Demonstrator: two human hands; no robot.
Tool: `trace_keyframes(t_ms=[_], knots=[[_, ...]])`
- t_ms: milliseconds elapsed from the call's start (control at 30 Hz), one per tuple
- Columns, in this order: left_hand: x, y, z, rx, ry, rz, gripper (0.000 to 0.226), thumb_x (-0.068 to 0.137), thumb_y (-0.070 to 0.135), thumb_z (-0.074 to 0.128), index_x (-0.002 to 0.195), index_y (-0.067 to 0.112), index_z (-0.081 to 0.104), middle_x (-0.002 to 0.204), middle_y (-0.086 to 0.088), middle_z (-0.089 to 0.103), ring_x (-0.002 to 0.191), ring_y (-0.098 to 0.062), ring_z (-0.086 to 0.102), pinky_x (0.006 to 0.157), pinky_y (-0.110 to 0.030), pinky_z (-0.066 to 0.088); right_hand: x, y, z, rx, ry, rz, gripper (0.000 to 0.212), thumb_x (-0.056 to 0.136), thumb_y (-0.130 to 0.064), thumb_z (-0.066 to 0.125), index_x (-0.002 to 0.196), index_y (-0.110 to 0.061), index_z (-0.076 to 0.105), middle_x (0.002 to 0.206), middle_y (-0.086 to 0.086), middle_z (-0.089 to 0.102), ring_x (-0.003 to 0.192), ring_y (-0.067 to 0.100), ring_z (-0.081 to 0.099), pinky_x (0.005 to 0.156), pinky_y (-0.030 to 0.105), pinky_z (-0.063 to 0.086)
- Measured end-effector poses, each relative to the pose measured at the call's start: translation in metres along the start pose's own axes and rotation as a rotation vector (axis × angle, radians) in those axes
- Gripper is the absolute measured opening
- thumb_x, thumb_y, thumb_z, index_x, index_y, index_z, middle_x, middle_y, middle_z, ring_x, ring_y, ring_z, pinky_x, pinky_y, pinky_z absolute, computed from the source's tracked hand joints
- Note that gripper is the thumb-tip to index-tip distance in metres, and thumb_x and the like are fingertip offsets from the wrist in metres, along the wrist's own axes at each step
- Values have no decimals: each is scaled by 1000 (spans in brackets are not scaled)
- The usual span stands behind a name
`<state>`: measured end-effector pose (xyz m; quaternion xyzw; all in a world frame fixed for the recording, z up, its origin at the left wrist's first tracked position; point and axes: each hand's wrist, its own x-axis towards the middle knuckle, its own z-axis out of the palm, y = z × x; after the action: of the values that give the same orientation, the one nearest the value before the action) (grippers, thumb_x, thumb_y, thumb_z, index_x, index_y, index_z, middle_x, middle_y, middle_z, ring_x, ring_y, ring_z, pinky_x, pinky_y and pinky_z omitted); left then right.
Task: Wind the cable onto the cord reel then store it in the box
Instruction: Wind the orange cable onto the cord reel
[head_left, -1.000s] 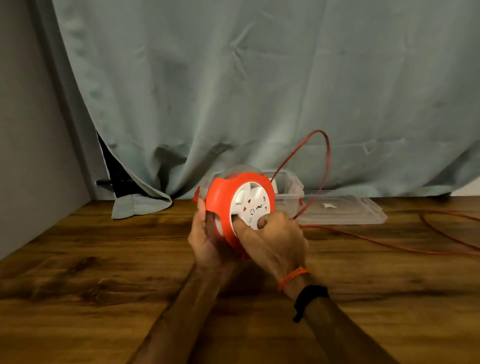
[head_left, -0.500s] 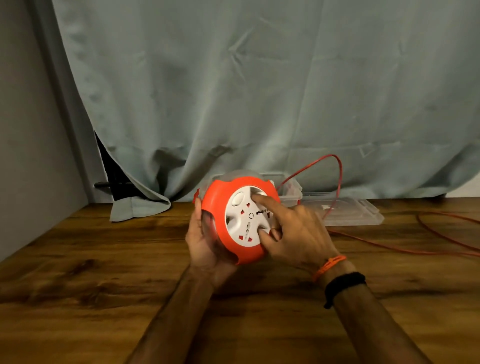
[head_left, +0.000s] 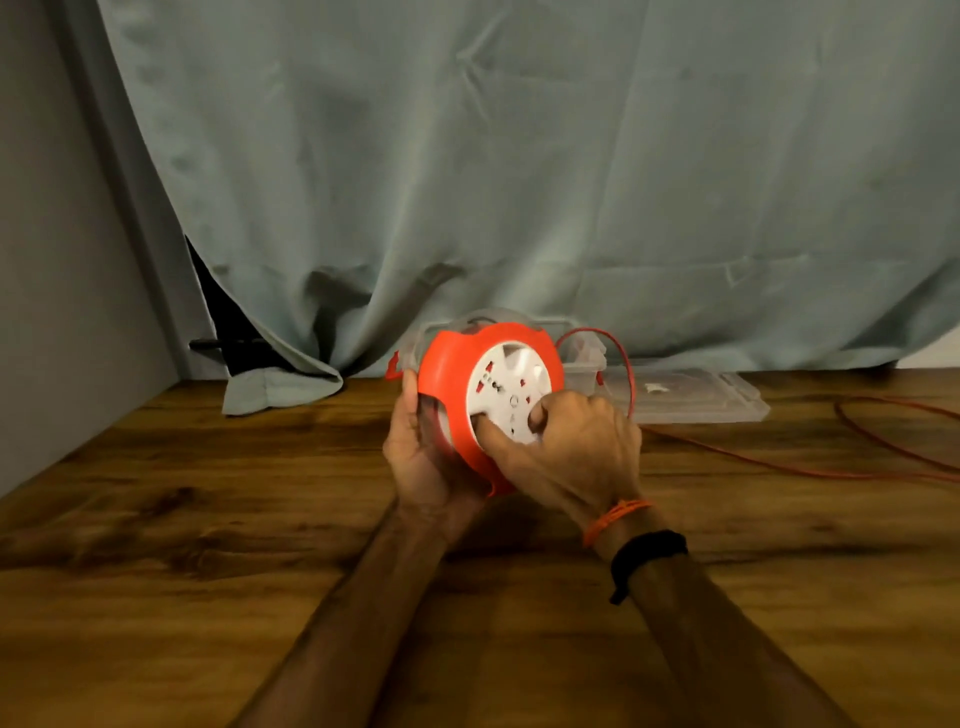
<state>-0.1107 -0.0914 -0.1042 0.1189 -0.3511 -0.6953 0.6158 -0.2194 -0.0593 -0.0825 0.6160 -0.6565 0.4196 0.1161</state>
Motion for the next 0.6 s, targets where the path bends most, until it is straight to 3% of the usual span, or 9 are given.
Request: trace_keyframes(t_ms=[67,133,200,267,433,600], knots=[[-2,3,2,-1,20,-15,81,90,64,39,147,9,47,148,-25,49,139,-44,44,118,-63,26,4,4,-7,87,-71,-14,69,63,-83,51,72,-17,68,77,0,70,80,21,64,74,33,51],[-1,6,0,-25,18,-33,80,92,68,34,143,9,54,146,-24,52,137,-45,45,117,-63,28,11,7,-13,220,-134,-20,68,63,-81,54,65,-15,69,58,-7,62,66,15,62,68,33,52],[0,7,-4,-58,-22,-45,80,91,70,33,138,10,59,142,-22,57,136,-44,47,114,-63,32,15,11,-16,257,-93,-103,48,66,-68,65,66,-20,68,48,-16,47,60,12,60,63,27,48],[0,10,-5,-66,-56,-59,81,89,71,36,139,11,58,142,-21,57,136,-43,48,113,-64,33,16,16,-19,200,-69,-260,28,70,-51,70,82,-26,66,51,-17,45,63,16,63,65,29,51],[-1,9,-7,-78,-168,-103,83,86,73,39,139,11,59,145,-22,54,139,-44,43,115,-67,26,16,22,-23,109,-171,-426,60,72,-27,59,131,-33,50,57,-3,61,65,22,61,70,37,53],[1,8,-14,-98,-195,-174,86,90,77,30,140,13,58,143,-22,56,136,-43,47,113,-65,31,19,28,-20,20,-179,-440,66,79,-30,54,142,-40,37,68,1,65,74,27,63,72,40,53]])
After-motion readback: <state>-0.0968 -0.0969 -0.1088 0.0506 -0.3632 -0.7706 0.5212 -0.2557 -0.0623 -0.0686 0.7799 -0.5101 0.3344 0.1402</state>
